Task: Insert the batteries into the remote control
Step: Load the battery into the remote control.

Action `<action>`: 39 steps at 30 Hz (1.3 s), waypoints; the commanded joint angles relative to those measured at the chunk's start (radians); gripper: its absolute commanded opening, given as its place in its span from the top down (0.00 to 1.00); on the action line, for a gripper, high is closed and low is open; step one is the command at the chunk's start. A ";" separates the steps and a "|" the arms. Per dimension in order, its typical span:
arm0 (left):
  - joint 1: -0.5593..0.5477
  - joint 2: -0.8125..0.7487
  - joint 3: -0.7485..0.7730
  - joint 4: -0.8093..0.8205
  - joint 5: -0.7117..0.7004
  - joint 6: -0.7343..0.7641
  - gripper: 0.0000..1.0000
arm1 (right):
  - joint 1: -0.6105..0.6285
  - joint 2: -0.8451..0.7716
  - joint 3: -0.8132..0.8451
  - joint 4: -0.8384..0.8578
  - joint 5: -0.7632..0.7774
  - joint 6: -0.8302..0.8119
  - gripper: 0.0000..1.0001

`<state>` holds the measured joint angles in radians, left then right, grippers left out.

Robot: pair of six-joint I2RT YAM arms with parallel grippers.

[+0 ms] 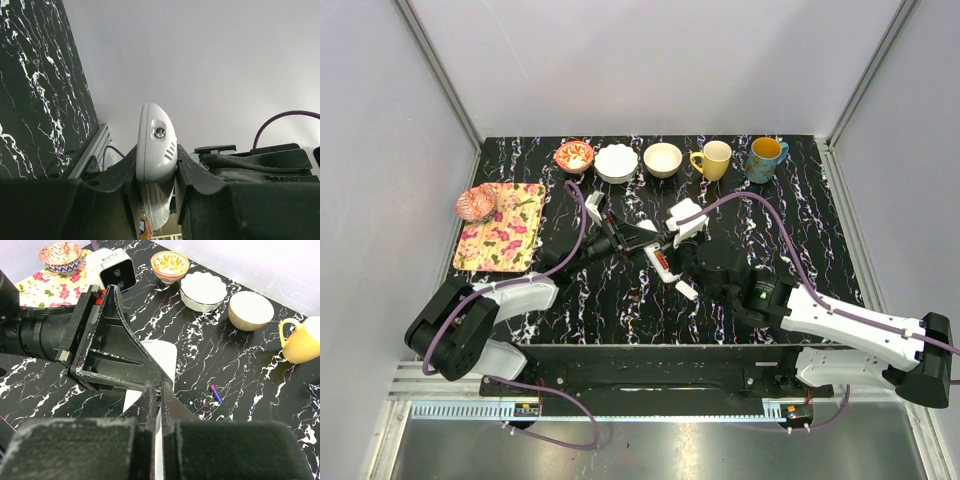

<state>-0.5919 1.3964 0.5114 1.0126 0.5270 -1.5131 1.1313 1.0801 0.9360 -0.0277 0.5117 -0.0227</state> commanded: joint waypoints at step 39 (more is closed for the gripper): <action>0.015 -0.034 0.082 0.081 0.034 -0.009 1.00 | 0.012 -0.077 -0.046 -0.218 -0.110 0.018 1.00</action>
<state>-0.5884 1.3964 0.5365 0.9951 0.5697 -1.5105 1.1370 1.0203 0.9081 -0.1711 0.4198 -0.0242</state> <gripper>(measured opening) 0.294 0.006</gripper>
